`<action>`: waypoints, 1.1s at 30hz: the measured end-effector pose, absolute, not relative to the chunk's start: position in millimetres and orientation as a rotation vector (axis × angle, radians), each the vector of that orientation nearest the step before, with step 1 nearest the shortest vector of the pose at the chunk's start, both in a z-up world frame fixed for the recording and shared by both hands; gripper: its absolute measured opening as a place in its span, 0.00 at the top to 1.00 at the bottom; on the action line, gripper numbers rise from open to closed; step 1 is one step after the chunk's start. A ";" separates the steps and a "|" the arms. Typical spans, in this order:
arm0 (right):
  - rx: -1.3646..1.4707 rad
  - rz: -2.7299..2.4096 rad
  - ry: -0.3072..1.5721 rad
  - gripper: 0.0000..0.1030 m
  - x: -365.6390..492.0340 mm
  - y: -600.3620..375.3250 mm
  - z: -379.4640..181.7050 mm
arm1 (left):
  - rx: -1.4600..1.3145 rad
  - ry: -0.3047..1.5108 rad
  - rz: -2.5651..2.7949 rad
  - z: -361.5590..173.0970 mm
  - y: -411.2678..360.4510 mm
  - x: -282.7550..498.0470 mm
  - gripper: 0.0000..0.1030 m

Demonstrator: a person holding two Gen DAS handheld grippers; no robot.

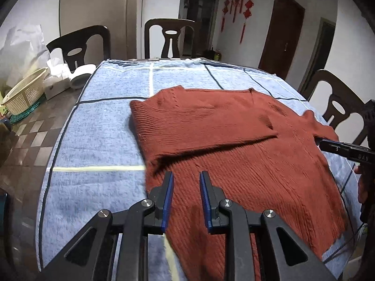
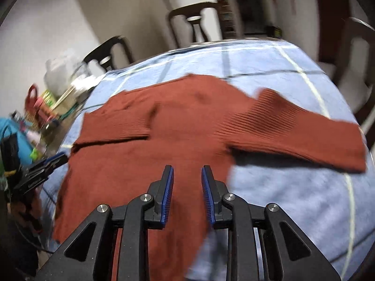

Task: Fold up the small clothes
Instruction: 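Grasp the other sleeve with the right gripper and fold it across the body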

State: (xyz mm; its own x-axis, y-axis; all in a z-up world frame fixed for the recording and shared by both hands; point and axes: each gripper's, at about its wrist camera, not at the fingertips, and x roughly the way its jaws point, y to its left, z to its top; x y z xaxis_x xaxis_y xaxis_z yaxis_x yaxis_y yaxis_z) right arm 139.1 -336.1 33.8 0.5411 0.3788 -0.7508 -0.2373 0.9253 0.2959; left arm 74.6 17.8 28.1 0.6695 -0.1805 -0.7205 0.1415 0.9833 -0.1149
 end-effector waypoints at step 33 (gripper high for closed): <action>0.732 -0.021 0.836 0.94 181.4 -502.3 10.0 | -0.041 0.866 -0.224 1.9 -18.3 94.6 0.66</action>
